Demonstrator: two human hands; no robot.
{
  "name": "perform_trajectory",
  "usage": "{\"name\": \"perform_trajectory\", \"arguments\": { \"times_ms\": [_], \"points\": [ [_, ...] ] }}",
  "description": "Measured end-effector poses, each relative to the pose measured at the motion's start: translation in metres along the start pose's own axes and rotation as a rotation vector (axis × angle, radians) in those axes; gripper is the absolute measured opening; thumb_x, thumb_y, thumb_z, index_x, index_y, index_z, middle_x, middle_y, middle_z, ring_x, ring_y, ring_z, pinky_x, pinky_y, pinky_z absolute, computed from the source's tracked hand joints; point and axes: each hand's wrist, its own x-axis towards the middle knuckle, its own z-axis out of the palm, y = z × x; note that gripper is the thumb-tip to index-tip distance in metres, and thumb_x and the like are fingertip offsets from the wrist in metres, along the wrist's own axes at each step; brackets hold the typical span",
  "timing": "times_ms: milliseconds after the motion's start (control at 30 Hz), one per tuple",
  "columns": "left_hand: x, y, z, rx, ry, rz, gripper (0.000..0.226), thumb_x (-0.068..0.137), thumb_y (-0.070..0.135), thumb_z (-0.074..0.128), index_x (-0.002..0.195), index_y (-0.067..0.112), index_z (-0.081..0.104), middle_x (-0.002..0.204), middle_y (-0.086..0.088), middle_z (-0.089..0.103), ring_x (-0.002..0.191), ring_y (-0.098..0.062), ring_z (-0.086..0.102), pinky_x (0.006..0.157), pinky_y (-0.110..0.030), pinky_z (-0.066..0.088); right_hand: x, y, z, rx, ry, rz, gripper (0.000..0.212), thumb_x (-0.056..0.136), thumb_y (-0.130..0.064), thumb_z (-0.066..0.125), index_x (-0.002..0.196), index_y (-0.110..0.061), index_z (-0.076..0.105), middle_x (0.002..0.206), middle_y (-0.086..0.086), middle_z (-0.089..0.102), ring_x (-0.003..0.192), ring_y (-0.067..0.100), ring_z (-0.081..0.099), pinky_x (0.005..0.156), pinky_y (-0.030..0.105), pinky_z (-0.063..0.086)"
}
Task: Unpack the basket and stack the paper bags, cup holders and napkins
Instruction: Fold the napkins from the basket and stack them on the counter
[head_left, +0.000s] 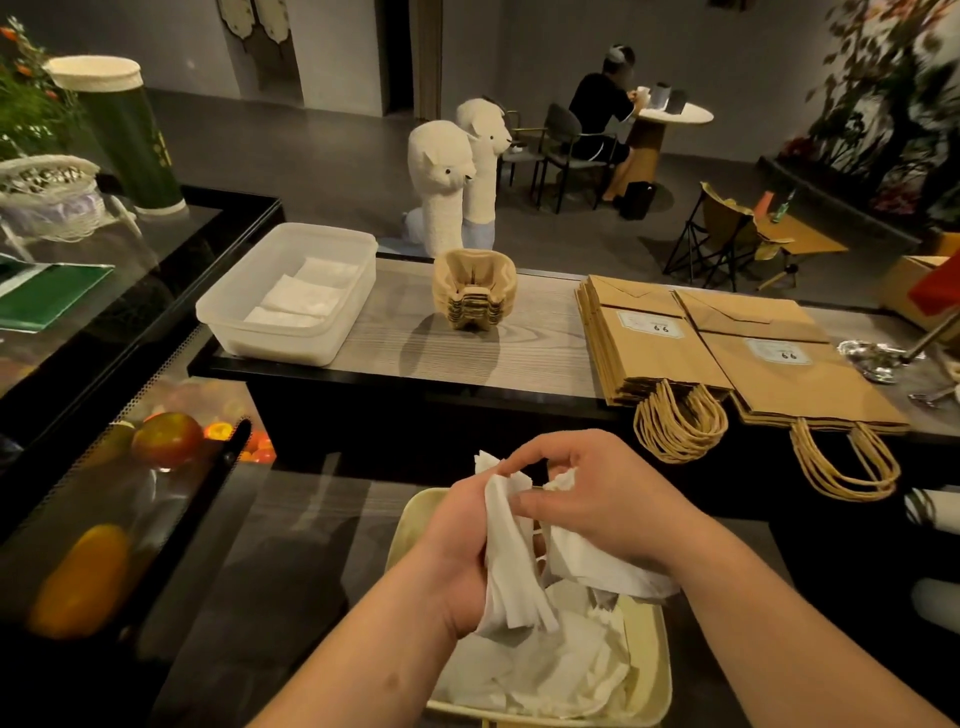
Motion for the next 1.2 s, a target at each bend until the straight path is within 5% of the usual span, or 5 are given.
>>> {"name": "perform_trajectory", "arguments": {
  "times_ms": [467, 667, 833, 1000, 1200],
  "points": [
    [-0.008, 0.017, 0.008, -0.169, 0.128, 0.009, 0.043, 0.097, 0.042, 0.054, 0.074, 0.006, 0.061, 0.068, -0.010, 0.058, 0.059, -0.024, 0.058, 0.061, -0.033, 0.050, -0.020, -0.003, -0.018, -0.033, 0.148, -0.099, 0.021, 0.082, -0.043, 0.078, 0.100, -0.050, 0.070, 0.092, -0.022, 0.068, 0.094, -0.010, 0.056, 0.076, 0.014, 0.044],
    [-0.011, 0.027, 0.015, -0.212, 0.350, 0.072, 0.036, 0.097, 0.024, 0.044, 0.065, 0.021, 0.030, 0.061, 0.002, 0.028, 0.052, -0.012, 0.027, 0.069, -0.025, 0.022, -0.039, 0.009, 0.014, -0.041, 0.019, -0.203, 0.066, 0.063, -0.061, 0.086, 0.124, -0.045, 0.068, 0.110, -0.031, 0.070, 0.103, -0.004, 0.065, 0.089, 0.023, 0.054],
    [-0.016, 0.020, 0.021, -0.070, 0.292, 0.140, 0.043, 0.105, 0.039, 0.047, 0.077, 0.007, 0.050, 0.049, -0.012, 0.057, 0.037, -0.025, 0.058, 0.056, -0.037, 0.049, -0.029, 0.023, 0.033, 0.149, 0.164, -0.151, 0.031, 0.078, -0.036, 0.084, 0.109, -0.035, 0.079, 0.104, -0.023, 0.075, 0.103, -0.004, 0.068, 0.090, 0.023, 0.056],
    [-0.015, 0.017, 0.009, -0.125, 0.147, 0.121, 0.068, 0.096, 0.056, 0.054, 0.125, -0.004, 0.068, 0.118, -0.031, 0.070, 0.107, -0.046, 0.070, 0.103, -0.055, 0.049, -0.026, 0.020, 0.018, 0.749, 0.164, 0.127, 0.009, 0.089, -0.023, 0.075, 0.083, -0.019, 0.080, 0.088, 0.008, 0.077, 0.079, 0.024, 0.074, 0.067, 0.032, 0.059],
    [-0.016, 0.013, 0.005, -0.091, 0.134, 0.147, 0.055, 0.085, 0.039, 0.067, 0.120, -0.003, 0.072, 0.119, -0.027, 0.071, 0.107, -0.043, 0.068, 0.095, -0.052, 0.052, -0.024, 0.031, 0.015, 0.963, 0.007, 0.227, 0.029, 0.078, -0.033, 0.072, 0.095, -0.011, 0.079, 0.099, 0.018, 0.076, 0.085, 0.032, 0.074, 0.073, 0.038, 0.061]
  ]
}}
